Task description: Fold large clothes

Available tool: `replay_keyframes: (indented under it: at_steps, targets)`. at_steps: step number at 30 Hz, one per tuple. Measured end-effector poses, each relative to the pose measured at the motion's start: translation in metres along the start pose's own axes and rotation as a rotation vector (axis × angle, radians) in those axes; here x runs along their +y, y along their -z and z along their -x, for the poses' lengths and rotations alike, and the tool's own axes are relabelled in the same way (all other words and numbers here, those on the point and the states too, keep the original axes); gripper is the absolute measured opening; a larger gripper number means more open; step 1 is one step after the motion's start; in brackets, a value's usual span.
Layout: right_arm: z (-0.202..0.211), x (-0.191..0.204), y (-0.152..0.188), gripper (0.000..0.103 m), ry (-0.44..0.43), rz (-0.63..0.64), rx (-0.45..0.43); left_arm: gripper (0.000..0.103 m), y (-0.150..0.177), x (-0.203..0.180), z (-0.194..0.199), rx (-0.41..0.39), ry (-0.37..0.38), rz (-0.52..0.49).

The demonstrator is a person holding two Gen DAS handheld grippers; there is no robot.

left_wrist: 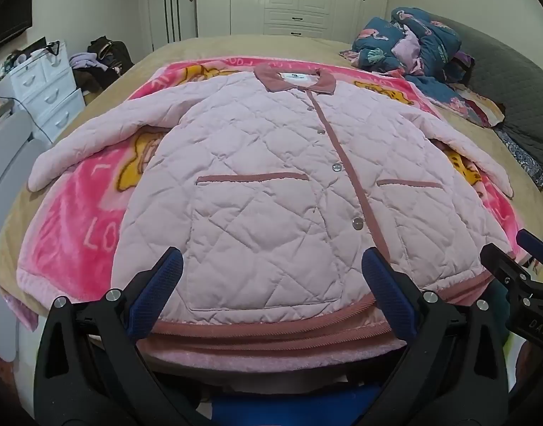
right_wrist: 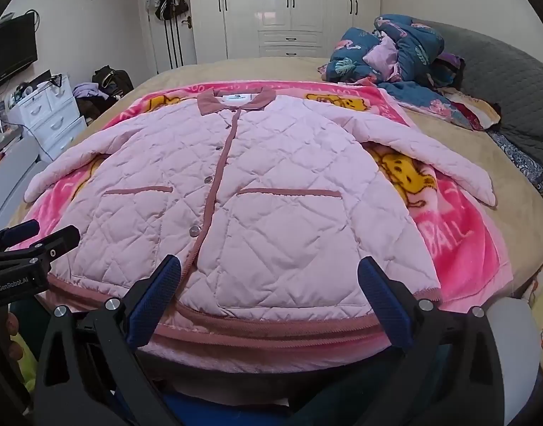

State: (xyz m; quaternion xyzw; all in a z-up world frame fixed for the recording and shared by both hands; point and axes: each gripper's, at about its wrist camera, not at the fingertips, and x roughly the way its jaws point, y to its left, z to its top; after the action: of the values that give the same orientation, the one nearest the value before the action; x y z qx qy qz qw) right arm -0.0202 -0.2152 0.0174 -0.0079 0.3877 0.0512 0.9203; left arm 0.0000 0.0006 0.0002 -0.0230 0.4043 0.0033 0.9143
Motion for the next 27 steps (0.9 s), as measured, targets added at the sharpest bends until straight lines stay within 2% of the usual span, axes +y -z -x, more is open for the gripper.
replay_keyframes:
  at_steps: [27]
  targets:
    - [0.0011, 0.0022, 0.0007, 0.099, -0.006, -0.009, 0.003, 0.094, -0.0001, -0.0002, 0.0002, -0.001, -0.003, -0.001]
